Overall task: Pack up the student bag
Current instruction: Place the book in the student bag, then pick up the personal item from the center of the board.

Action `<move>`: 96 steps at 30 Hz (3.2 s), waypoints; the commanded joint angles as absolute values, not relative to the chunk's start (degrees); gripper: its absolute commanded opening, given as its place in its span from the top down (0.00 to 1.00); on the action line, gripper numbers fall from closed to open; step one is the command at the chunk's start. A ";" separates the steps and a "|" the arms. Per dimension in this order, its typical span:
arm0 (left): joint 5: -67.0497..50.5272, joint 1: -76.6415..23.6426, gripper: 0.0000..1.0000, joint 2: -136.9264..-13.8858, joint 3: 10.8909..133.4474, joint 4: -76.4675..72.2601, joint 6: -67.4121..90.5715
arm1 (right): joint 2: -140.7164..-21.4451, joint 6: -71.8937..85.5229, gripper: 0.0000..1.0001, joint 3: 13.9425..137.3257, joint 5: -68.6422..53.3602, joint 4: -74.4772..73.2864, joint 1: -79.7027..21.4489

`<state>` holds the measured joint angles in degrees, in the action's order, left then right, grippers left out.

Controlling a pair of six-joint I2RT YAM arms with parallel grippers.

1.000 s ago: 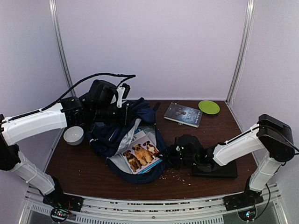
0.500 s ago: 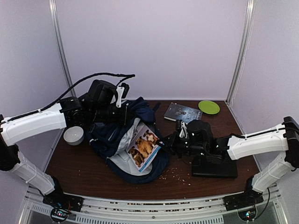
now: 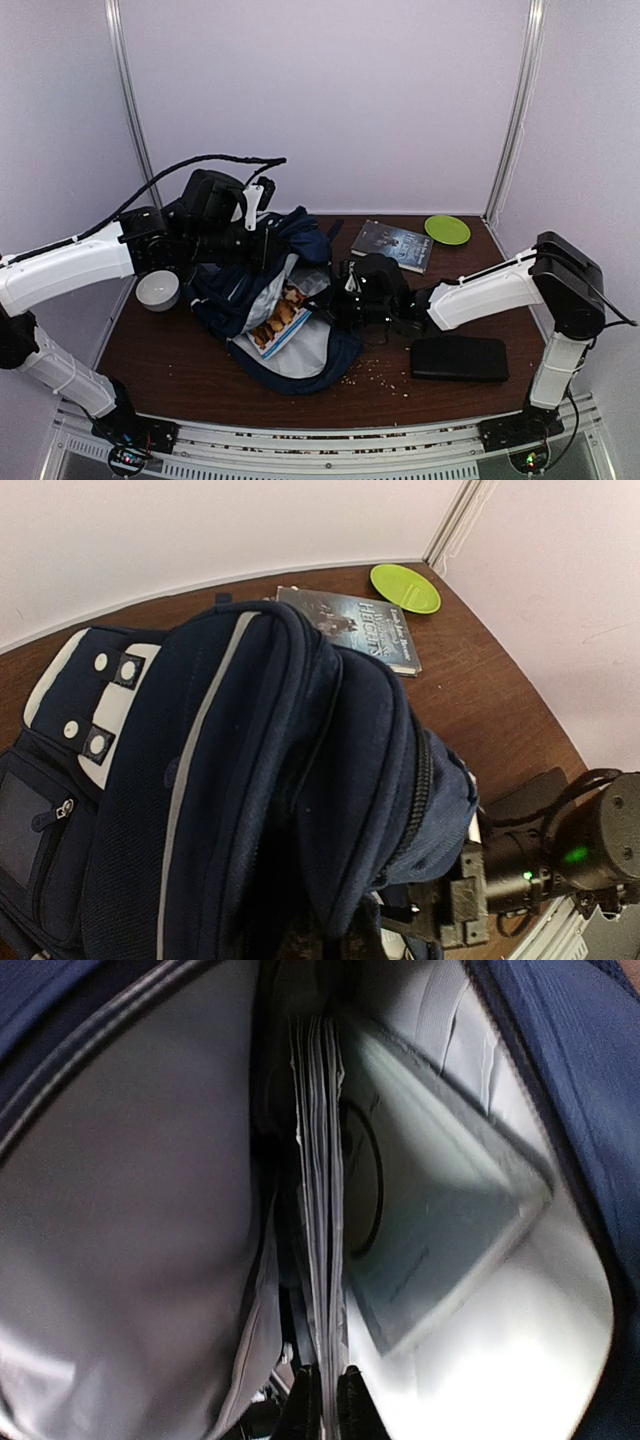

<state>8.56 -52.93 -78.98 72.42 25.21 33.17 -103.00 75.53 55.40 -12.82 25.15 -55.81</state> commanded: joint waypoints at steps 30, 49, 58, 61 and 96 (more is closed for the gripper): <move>15.27 -56.39 1.00 -73.68 69.94 14.40 35.03 | -99.77 67.79 0.19 58.84 -9.56 18.74 -55.77; 15.71 -53.90 1.00 -80.75 65.64 13.25 30.95 | -58.07 51.89 0.22 32.67 11.34 -10.78 -50.47; 8.46 -53.60 0.33 -90.66 68.41 12.24 30.68 | -45.17 56.60 0.20 25.03 17.35 -21.88 -32.17; 10.95 -55.83 0.04 -87.85 67.44 12.11 30.19 | -43.61 58.42 0.19 23.37 16.93 -24.89 -27.81; 5.15 -65.13 0.09 -96.34 74.95 13.23 33.91 | -42.70 81.96 0.32 17.19 7.08 -24.05 -41.80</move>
